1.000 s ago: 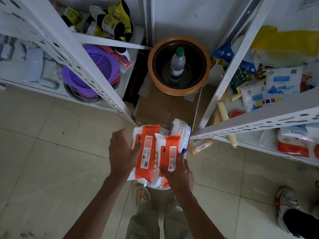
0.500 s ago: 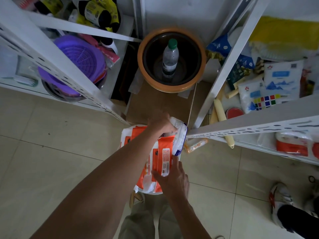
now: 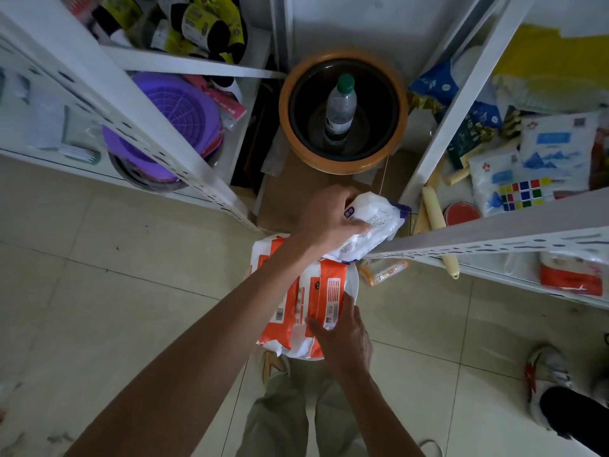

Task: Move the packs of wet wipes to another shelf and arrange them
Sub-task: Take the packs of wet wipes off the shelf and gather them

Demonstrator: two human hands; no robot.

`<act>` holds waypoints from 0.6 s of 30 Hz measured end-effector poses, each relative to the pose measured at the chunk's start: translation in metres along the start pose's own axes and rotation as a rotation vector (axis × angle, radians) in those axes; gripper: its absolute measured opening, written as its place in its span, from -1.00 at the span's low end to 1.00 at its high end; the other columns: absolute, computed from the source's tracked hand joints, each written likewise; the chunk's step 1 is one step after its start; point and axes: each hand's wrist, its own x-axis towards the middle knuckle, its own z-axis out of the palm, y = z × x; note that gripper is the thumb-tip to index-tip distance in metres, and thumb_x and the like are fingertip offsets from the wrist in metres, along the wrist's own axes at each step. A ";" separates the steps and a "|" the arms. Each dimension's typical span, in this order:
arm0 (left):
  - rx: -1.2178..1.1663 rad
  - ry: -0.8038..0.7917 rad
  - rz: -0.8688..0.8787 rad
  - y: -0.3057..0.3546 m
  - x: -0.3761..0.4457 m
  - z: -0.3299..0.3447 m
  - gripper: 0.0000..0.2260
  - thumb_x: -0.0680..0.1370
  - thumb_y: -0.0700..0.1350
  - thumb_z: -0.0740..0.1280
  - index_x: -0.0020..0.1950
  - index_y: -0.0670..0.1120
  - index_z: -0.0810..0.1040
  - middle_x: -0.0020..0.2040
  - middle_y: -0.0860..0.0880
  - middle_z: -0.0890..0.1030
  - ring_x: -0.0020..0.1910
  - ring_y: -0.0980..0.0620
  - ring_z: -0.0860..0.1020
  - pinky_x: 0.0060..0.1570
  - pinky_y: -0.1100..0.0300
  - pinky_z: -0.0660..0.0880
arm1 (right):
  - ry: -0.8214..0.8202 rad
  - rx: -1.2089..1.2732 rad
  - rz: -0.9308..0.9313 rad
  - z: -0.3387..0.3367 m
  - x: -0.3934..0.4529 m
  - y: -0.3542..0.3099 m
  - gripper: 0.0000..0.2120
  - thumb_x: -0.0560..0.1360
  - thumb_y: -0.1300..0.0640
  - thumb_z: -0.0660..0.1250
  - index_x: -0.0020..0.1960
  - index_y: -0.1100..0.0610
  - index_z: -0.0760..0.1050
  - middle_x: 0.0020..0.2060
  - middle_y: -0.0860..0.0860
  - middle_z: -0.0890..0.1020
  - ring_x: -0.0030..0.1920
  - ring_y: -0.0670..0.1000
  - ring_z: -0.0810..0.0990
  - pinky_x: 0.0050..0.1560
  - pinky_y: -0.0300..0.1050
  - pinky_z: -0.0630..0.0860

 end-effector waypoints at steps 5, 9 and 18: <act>-0.173 -0.084 -0.169 0.003 -0.069 -0.027 -0.69 0.43 -0.01 0.56 0.12 -0.09 0.68 -0.02 0.00 0.72 -0.07 0.05 0.68 -0.17 0.17 0.61 | -0.014 0.011 0.013 -0.009 -0.004 -0.007 -0.19 0.42 -0.38 0.39 0.52 -0.05 0.21 0.36 0.02 0.58 0.27 0.14 0.64 0.21 0.15 0.63; -0.233 -0.076 -0.408 -0.037 -0.117 0.002 -0.72 0.49 -0.04 0.53 0.16 -0.07 0.66 -0.02 0.05 0.71 -0.03 0.05 0.68 -0.11 0.22 0.59 | -0.021 0.097 -0.020 -0.011 -0.004 0.004 -0.19 0.35 -0.31 0.44 0.47 0.00 0.28 0.23 0.05 0.65 0.16 0.20 0.68 0.04 0.15 0.68; -0.053 0.325 -0.366 -0.077 -0.153 0.057 -0.61 0.56 0.22 0.39 0.24 -0.01 0.57 0.13 0.06 0.71 -0.01 0.07 0.69 0.10 0.13 0.67 | -0.169 0.227 -0.029 -0.020 -0.007 0.019 -0.42 0.58 -0.03 0.37 0.55 -0.05 0.26 0.44 0.04 0.48 0.39 0.16 0.53 0.32 0.28 0.53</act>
